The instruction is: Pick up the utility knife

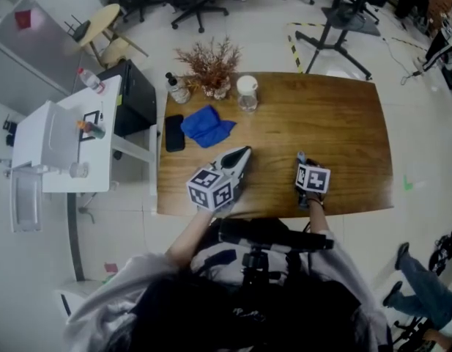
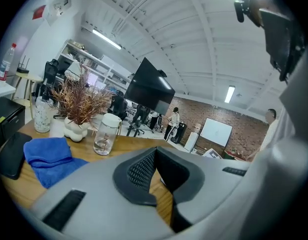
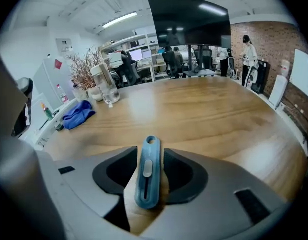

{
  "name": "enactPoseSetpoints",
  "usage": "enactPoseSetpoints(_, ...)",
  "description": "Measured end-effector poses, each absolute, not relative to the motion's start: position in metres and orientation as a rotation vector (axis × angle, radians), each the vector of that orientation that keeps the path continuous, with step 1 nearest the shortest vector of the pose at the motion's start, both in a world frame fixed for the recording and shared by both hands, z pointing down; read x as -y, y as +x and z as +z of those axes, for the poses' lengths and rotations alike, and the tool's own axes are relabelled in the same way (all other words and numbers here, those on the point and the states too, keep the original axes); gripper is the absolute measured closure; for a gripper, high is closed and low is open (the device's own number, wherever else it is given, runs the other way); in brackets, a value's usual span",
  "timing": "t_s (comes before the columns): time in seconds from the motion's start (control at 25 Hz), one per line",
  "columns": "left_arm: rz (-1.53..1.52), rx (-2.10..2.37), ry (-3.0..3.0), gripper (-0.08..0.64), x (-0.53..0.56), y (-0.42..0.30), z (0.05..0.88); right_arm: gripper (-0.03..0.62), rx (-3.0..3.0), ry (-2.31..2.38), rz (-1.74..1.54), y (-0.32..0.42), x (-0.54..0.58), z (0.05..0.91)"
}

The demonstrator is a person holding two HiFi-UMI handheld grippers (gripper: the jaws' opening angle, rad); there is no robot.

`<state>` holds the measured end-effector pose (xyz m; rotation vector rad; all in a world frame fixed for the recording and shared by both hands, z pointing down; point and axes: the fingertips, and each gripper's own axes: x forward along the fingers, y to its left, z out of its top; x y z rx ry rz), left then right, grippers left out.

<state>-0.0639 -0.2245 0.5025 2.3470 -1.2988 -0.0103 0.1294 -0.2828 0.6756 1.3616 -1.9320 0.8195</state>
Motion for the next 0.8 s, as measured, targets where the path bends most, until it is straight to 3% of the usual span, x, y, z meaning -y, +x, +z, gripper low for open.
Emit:
enactPoseSetpoints(0.28,0.007,1.226,2.366,0.552,0.229,-0.051,0.509,0.416,2.157,1.554,0.964,0.126,0.272,0.613)
enactPoseSetpoints(0.56,0.016,1.113,2.412,0.552,0.226,-0.04,0.51,0.546,2.361,1.734,1.024,0.113,0.242,0.541)
enactPoseSetpoints(0.8,0.024,1.0,2.471,0.552,0.216,-0.035,0.506,0.577,2.452,1.859,1.032,0.101,0.215,0.495)
